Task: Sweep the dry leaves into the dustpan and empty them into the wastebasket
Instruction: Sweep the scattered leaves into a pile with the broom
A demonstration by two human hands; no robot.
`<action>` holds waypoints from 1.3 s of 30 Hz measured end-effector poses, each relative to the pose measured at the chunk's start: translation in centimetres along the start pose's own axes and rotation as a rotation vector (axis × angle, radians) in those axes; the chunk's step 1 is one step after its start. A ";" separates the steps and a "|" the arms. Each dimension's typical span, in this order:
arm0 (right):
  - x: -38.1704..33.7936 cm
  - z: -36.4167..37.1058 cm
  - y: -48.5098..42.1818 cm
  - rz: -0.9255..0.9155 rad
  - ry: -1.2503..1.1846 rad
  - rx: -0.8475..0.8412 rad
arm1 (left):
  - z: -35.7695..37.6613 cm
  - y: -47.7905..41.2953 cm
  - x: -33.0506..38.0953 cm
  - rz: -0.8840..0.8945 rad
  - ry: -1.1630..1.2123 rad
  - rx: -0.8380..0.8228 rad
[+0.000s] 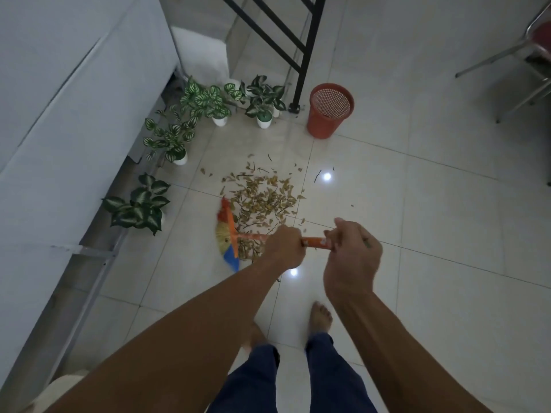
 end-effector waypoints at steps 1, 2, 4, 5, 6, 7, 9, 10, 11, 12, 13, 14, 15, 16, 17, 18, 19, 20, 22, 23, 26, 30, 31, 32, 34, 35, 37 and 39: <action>-0.9 -1.0 -0.2 -0.019 0.029 0.000 | 0.2 0.1 1.0 0.014 0.007 0.005; -1.7 -1.8 -0.3 -0.036 0.048 -0.005 | 0.4 0.3 1.8 0.019 0.009 0.015; -2.7 -2.9 -0.3 -0.042 0.034 -0.019 | 0.3 1.1 2.7 0.003 0.004 0.055; -2.9 -3.2 -0.3 -0.037 0.024 -0.025 | 0.2 1.5 2.8 -0.014 0.000 0.079; -3.0 -3.4 -0.2 -0.031 0.020 -0.035 | 0.3 2.0 2.6 -0.039 -0.003 0.104; -2.9 -3.5 0.0 -0.020 0.006 -0.047 | 0.4 2.6 2.2 -0.070 -0.005 0.125; -2.2 -3.5 0.7 0.024 -0.052 -0.085 | 0.7 3.7 1.0 -0.129 -0.010 0.154; -1.7 -3.5 1.0 0.036 -0.057 -0.111 | 1.0 4.3 0.4 -0.156 -0.004 0.160; -1.2 -3.5 1.4 0.040 -0.042 -0.138 | 1.4 4.9 -0.3 -0.181 0.005 0.159; -0.7 -3.6 1.7 0.038 -0.024 -0.166 | 2.0 5.4 -0.8 -0.200 0.012 0.153; -0.1 -3.8 2.0 0.036 -0.007 -0.192 | 2.7 5.8 -1.2 -0.212 0.019 0.149; 0.4 -4.2 2.2 0.034 0.007 -0.213 | 3.5 6.2 -1.2 -0.218 0.025 0.144; 0.8 -4.7 2.3 0.028 0.025 -0.229 | 4.2 6.6 -1.0 -0.220 0.034 0.136; 1.1 -5.4 2.3 0.018 0.043 -0.238 | 5.0 6.8 -0.6 -0.215 0.045 0.126; 1.0 -6.3 2.1 0.003 0.061 -0.243 | 5.8 6.8 0.2 -0.198 0.052 0.120; 0.7 -7.3 1.9 -0.019 0.076 -0.245 | 6.5 6.7 1.3 -0.178 0.058 0.115; 0.2 -8.3 1.6 -0.045 0.086 -0.245 | 7.1 6.5 2.7 -0.156 0.058 0.112; -0.5 -9.4 1.1 -0.070 0.088 -0.245 | 7.5 6.4 4.2 -0.135 0.059 0.114; -2.1 -11.8 0.2 -0.094 0.069 -0.241 | 7.9 6.1 7.3 -0.101 0.055 0.132; -2.9 -12.9 -0.3 -0.097 0.056 -0.243 | 7.9 6.0 8.7 -0.095 0.056 0.148; -5.0 -15.7 -1.5 -0.095 0.017 -0.265 | 8.0 6.7 11.9 -0.104 0.052 0.221; -6.2 -17.5 -1.8 -0.071 -0.023 -0.323 | 8.5 8.9 13.3 -0.188 0.063 0.321; -6.2 -17.8 -1.7 -0.065 -0.017 -0.341 | 8.9 9.5 13.2 -0.210 0.064 0.336; -5.9 -17.9 -1.6 -0.059 -0.007 -0.358 | 9.5 10.0 13.0 -0.229 0.070 0.342; -5.0 -18.3 -1.2 -0.041 0.016 -0.385 | 11.0 10.9 12.5 -0.274 0.102 0.331; -4.4 -18.6 -1.0 -0.033 0.034 -0.392 | 11.9 11.2 12.2 -0.296 0.125 0.313; -3.5 -19.1 -0.6 -0.029 0.085 -0.394 | 13.5 11.5 11.9 -0.322 0.159 0.268; -3.4 -19.4 -0.2 -0.056 0.134 -0.386 | 14.3 11.5 12.4 -0.316 0.164 0.250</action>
Point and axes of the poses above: each hand's wrist, its own y-axis away from the middle knuckle, its own z-axis out of the palm, x = y × z, the point moved 7 cm from there along -y, towards the middle knuckle, and after that the axes turned 4 degrees about y, right-handed, at the moved point
